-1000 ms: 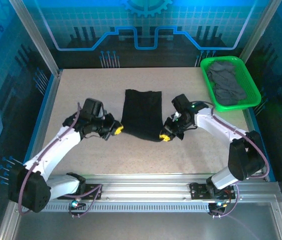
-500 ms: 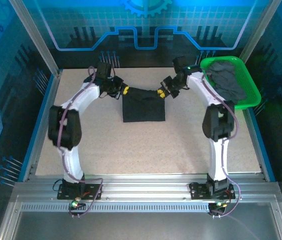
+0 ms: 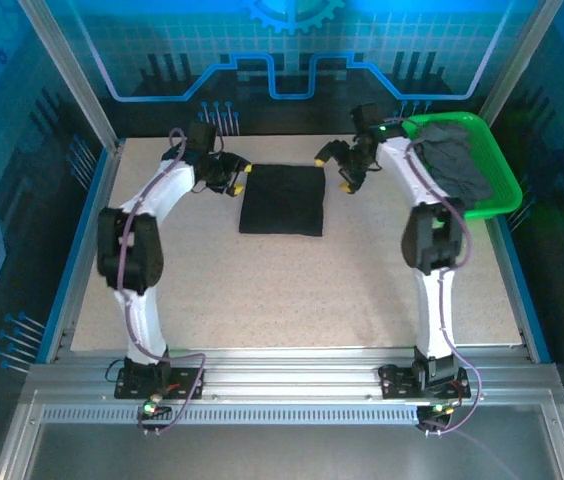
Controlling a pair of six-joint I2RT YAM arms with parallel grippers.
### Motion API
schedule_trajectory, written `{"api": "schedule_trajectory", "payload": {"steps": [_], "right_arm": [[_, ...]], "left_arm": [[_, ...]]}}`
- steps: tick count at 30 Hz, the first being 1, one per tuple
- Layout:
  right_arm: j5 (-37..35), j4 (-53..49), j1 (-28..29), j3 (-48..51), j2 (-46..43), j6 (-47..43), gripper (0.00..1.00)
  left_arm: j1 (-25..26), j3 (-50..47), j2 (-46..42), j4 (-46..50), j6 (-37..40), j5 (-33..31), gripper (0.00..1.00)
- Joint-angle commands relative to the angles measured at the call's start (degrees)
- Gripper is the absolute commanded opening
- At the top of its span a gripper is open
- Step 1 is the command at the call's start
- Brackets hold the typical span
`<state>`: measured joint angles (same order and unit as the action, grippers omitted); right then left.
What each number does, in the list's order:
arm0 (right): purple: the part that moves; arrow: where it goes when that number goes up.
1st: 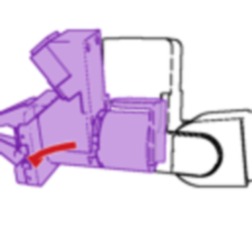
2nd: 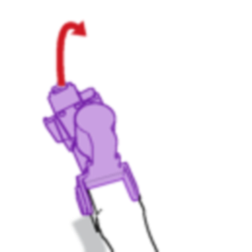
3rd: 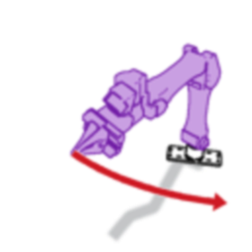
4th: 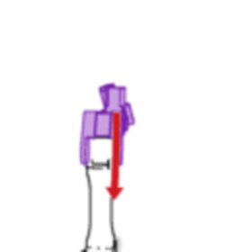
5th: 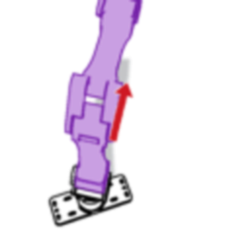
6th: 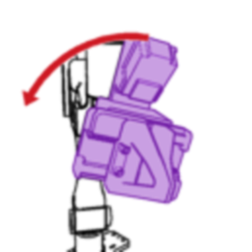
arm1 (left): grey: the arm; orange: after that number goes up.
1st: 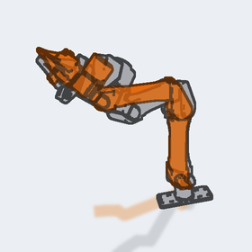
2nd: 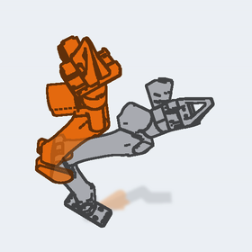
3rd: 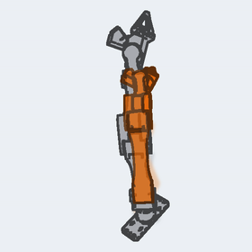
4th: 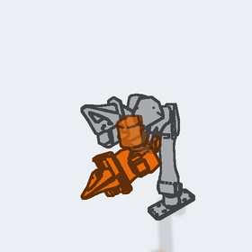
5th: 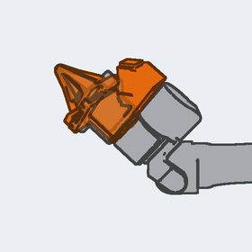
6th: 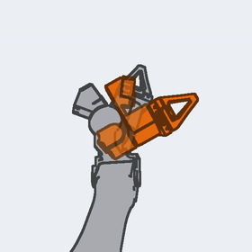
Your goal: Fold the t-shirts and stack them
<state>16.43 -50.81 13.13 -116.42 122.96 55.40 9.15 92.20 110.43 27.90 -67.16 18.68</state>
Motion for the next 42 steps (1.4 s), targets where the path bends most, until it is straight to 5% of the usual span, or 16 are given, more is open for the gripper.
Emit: {"api": "schedule_trajectory", "payload": {"steps": [1, 5, 9, 22, 25, 27, 30, 42], "right_arm": [[1.13, 13.14, 0.77, 22.49, -18.66, -3.75, 0.83], [3.73, 27.2, 0.95, 45.23, -34.19, -1.89, 0.68], [6.17, 33.83, 0.99, 57.2, -43.84, 0.33, 0.63], [8.7, 28.09, -1.98, 61.47, -52.36, -0.97, 0.61], [9.69, 27.16, -2.98, 61.77, -53.5, -1.39, 0.61], [10.15, 26.65, -3.4, 61.67, -53.92, -1.68, 0.6], [10.9, 26.12, -3.68, 61.32, -54.18, -2.04, 0.6], [11.79, 27.9, -2.68, 60.01, -51.41, -0.97, 0.56]], "left_arm": [[5.67, -13.57, -11.97, -4.8, -6.18, 0.17, 0.5], [13.43, -25.93, -14.69, -19.94, -16.59, -1.88, 0.54], [18.56, -28.27, -7.1, -34.95, -23.26, -4.14, 0.55], [22.4, -23.1, 6.7, -41.72, -25.66, -13.42, 0.56], [22.19, -21.89, 9.49, -44.14, -25.51, -15.88, 0.43], [21.51, -21.74, 10.46, -45.73, -25.36, -16.93, 0.19], [19.39, -22.28, 9.97, -45.53, -24.63, -17.65, 0.0], [-1.5, -30.77, 0.05, -42.68, -7.22, -6.93, 0.0]]}}
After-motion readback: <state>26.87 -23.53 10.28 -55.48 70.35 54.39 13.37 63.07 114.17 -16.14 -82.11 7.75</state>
